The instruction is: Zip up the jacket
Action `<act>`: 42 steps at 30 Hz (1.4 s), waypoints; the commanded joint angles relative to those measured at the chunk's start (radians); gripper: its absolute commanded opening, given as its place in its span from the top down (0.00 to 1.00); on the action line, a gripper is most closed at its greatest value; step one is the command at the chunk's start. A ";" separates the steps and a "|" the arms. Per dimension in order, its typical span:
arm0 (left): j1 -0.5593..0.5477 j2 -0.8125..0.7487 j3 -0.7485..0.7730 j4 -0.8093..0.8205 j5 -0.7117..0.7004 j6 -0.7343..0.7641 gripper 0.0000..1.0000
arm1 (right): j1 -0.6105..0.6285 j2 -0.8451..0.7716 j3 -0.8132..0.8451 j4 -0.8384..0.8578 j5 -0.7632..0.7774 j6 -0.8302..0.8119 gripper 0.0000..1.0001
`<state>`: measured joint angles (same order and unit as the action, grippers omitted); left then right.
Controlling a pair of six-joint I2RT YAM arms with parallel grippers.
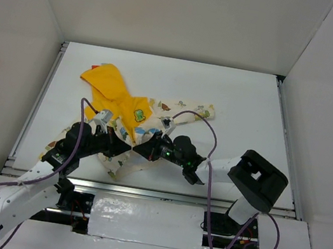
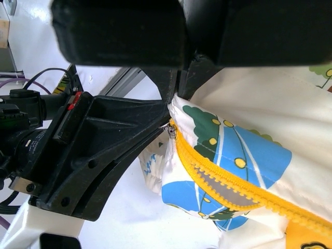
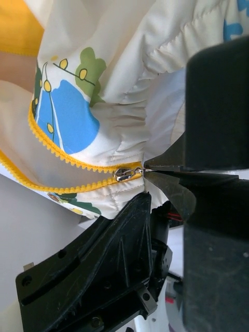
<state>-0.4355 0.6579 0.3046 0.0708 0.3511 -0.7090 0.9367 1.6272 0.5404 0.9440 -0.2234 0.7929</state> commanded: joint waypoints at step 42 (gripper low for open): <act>-0.006 0.034 -0.052 0.126 0.146 0.031 1.00 | -0.141 0.095 0.556 -0.780 -0.255 0.345 1.00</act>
<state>-0.4324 0.6876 0.2649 0.1505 0.4091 -0.7029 0.8043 1.7195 1.0504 0.1749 -0.5549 1.1053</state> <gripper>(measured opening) 0.041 0.010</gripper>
